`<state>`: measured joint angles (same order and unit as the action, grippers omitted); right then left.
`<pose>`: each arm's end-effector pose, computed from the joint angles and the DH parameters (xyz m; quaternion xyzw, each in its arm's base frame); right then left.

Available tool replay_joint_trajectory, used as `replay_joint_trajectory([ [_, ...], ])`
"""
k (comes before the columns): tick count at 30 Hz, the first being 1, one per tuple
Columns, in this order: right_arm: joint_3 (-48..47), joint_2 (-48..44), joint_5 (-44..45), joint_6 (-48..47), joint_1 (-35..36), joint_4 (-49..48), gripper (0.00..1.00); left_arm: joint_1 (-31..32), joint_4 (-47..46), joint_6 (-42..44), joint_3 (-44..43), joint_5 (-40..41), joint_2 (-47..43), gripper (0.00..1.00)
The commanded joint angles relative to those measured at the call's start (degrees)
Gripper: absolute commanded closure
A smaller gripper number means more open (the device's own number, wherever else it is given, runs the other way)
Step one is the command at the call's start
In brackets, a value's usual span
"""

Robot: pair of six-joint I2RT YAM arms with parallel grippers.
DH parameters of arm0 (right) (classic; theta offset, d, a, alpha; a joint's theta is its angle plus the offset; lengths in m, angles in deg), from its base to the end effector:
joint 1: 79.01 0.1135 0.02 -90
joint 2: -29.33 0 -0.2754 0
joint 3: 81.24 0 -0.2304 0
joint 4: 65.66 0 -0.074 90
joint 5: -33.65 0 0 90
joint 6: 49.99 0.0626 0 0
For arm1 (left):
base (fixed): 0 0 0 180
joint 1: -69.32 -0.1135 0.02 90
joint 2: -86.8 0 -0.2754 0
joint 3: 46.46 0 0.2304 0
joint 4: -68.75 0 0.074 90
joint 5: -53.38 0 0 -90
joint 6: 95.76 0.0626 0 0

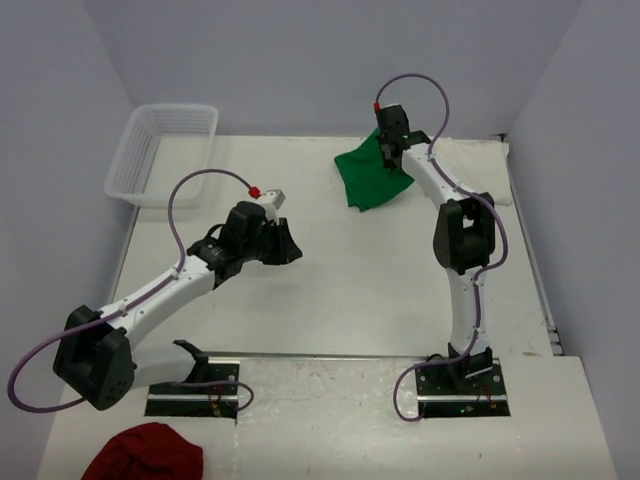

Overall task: Fold and stack the t-shirts
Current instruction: Put the neatly folded tshirt into the corner of the board with the right arm

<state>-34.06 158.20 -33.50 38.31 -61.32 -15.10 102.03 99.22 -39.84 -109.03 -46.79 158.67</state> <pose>0.4963 0.1328 0.2481 -0.0812 0.9101 -0.1319 0.3844 0.2178 -0.1530 0.2512 0.0268 0.9023 -0.2997 0.3088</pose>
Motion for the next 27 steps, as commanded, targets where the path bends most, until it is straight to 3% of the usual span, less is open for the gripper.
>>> replay_joint_trajectory([
  [1,-1.09,-2.5,4.57,-2.17,-0.91,-6.46,1.0,0.34,-4.65,-0.46,2.12,0.59,-5.24,0.73],
  [17,-10.75,-1.53,11.16,-7.54,-1.7,-5.5,1.0,1.04,-4.48,1.39,4.86,2.53,-5.17,0.72],
  [27,-9.54,-5.21,13.45,-7.45,-1.87,-4.0,1.0,1.04,-4.92,2.0,4.6,2.0,-3.06,0.72],
])
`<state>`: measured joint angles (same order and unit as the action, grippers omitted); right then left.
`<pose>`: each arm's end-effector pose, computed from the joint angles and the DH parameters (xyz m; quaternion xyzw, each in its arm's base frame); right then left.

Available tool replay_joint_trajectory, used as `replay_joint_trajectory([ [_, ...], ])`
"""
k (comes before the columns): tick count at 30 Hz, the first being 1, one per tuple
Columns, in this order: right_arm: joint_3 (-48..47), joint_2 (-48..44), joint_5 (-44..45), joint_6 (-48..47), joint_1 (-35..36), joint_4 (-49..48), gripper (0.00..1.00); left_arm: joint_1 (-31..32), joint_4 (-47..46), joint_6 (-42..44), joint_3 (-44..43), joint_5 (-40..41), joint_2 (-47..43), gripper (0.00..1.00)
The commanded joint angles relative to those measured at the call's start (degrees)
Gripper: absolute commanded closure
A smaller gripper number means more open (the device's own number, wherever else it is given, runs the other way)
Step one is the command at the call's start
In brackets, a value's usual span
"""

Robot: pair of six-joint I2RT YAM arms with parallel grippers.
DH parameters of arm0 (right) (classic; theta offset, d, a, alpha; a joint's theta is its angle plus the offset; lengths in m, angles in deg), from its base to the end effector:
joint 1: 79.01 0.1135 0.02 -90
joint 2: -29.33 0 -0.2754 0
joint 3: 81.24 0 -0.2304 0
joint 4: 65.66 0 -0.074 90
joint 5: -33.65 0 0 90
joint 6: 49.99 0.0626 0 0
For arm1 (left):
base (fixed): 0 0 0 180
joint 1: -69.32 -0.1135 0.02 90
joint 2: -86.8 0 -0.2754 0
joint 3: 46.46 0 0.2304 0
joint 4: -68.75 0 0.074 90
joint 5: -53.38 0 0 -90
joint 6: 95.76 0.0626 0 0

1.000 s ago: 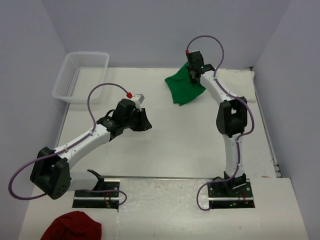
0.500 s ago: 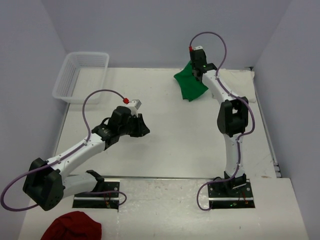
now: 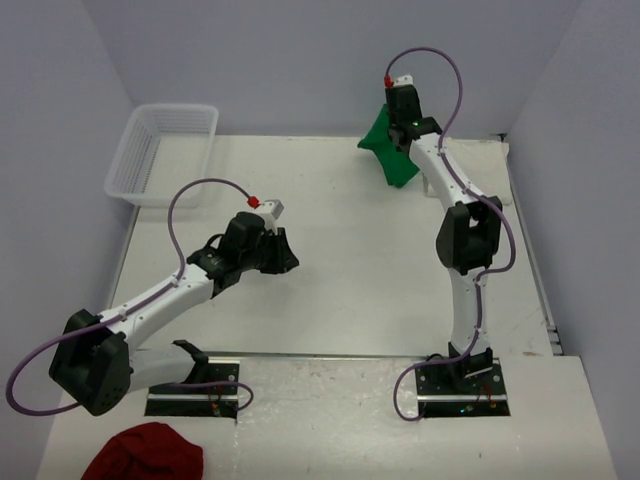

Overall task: Fold and stack the t-shirts
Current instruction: Put the neatly folded tshirt into the corner of the board with the right arm

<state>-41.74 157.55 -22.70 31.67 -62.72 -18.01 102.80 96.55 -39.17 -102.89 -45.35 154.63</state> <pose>0.5073 0.1121 0.3059 -0.0516 0.8592 -0.2261 0.4560 0.2010 -0.1443 0.2371 0.0332 0.9007 -0.2931 0.3190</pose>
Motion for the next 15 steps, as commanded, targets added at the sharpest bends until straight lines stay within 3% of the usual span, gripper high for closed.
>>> replay_joint_trajectory([
  [1,-1.17,-5.17,2.82,-0.54,-0.47,-0.83,1.0,0.28,-2.25,1.42,-1.64,0.65,1.16,0.72],
  [8,1.65,-7.64,3.44,5.08,-0.47,2.6,1.0,0.28,-2.16,1.94,-2.08,0.21,1.43,0.72],
  [15,1.57,-6.85,5.64,4.73,-0.91,2.51,1.0,0.28,-1.99,2.56,-1.2,0.12,0.81,0.72],
])
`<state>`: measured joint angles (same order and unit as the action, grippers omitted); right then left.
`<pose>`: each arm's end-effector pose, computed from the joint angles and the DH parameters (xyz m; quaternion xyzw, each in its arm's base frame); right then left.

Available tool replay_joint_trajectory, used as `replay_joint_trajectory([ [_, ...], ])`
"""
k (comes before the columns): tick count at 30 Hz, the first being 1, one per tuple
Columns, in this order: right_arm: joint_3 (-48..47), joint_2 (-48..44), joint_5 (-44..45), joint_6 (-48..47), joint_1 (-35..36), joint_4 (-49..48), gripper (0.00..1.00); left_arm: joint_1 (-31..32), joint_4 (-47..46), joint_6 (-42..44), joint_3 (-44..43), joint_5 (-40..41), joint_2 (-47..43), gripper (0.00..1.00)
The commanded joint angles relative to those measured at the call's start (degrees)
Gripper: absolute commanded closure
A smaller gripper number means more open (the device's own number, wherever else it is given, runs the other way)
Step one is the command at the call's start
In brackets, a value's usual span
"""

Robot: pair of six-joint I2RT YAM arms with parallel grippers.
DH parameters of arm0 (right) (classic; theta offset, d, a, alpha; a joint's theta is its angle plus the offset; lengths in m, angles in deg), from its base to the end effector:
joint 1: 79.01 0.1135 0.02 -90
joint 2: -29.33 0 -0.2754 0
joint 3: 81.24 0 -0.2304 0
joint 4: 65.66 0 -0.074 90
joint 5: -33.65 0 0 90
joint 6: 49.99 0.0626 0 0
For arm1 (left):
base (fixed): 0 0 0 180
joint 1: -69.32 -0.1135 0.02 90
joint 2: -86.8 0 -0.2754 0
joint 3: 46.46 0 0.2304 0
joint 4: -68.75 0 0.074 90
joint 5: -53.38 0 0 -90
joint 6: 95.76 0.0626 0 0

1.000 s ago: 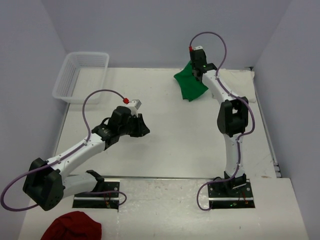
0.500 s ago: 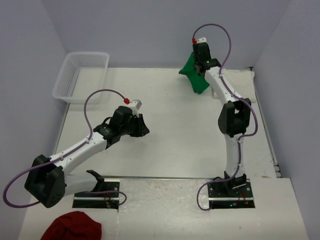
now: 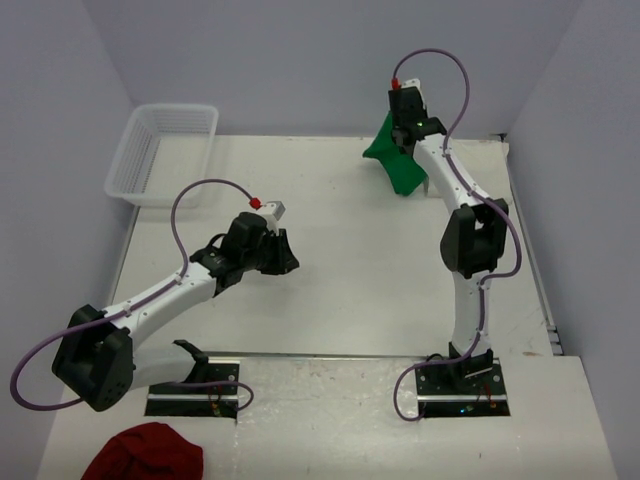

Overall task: Fold and stack the t-shirts
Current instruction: Put the neatly folded tshirt into the corner of the board with the right arm

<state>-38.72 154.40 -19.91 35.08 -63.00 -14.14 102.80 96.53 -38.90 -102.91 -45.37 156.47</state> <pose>0.4906 0.1021 0.3100 -0.0238 0.8679 -0.2416 0.4335 0.2042 -0.1465 0.2299 0.0343 0.9072 -0.2851 0.3074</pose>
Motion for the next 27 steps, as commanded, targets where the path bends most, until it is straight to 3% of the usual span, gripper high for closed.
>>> replay_joint_trajectory([
  [1,-1.54,-3.79,2.49,1.41,-0.8,-1.36,1.0,0.28,-1.97,2.3,-1.17,0.14,-1.03,0.72],
  [17,-3.56,-1.59,2.23,1.68,-6.87,-0.92,1.0,0.28,-2.14,2.38,-0.3,-0.92,-0.5,0.72],
  [27,1.89,-4.4,1.44,3.79,-8.36,-1.09,1.0,0.28,-2.23,2.65,-0.12,-0.47,-0.24,0.72],
])
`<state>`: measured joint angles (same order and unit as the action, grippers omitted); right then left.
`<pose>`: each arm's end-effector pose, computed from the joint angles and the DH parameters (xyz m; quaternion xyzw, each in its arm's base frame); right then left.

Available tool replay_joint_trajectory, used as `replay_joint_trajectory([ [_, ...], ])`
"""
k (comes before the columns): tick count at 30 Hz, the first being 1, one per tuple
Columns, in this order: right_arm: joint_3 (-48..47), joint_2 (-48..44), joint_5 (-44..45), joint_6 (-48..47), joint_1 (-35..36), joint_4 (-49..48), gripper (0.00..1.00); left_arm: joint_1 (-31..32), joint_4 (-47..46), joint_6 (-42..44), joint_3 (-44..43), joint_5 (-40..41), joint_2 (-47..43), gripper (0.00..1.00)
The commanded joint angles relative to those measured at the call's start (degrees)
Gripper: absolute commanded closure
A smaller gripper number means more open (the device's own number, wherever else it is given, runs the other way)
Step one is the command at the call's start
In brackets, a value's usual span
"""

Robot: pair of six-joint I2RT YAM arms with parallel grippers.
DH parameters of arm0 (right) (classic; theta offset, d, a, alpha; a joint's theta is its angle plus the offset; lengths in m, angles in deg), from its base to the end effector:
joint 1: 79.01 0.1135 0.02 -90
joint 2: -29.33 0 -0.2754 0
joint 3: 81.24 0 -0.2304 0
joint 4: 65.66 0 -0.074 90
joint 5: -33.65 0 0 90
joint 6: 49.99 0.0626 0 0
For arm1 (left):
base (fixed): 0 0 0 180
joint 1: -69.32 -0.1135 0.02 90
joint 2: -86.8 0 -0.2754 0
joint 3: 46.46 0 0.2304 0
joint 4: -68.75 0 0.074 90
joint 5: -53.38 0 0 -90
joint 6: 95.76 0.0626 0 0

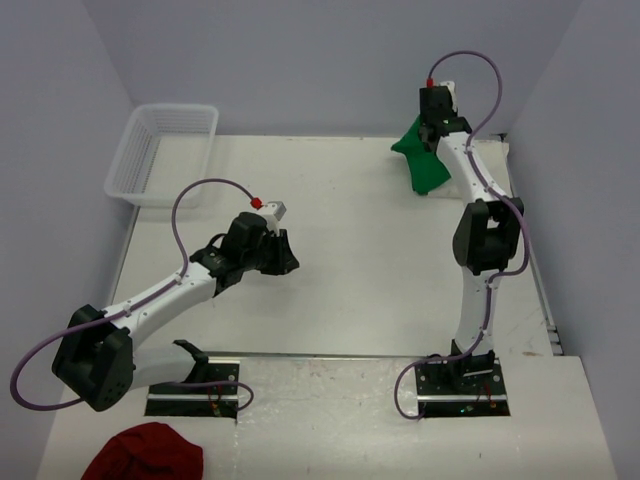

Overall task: Fold and stack the t-shirts
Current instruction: Put the neatly folded tshirt into the corner of the board with the right arm

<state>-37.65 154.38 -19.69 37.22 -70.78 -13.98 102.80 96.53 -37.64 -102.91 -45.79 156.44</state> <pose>0.4990 0.0344 0.3040 0.0488 0.8701 -0.2661 0.4119 0.2039 -0.1468 0.2301 0.0458 0.9064 -0.2845 0.3089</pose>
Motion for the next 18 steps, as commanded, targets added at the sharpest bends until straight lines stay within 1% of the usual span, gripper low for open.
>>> replay_joint_trajectory([
  [1,1.08,-4.64,1.56,1.91,-0.67,-1.33,1.0,0.19,-2.14,1.38,-0.12,0.11,-0.21,0.72],
  [12,3.89,-6.58,2.35,2.35,-3.39,-1.77,1.0,0.28,-2.49,1.29,0.23,-0.32,0.05,0.72],
  [13,4.16,-6.84,2.45,4.09,-3.57,-1.77,1.0,0.28,-2.49,1.29,0.41,-0.32,0.05,0.72],
  [18,6.18,-7.9,3.14,4.63,-4.45,-2.92,1.0,0.19,-2.67,1.29,0.5,-0.24,0.31,0.72],
])
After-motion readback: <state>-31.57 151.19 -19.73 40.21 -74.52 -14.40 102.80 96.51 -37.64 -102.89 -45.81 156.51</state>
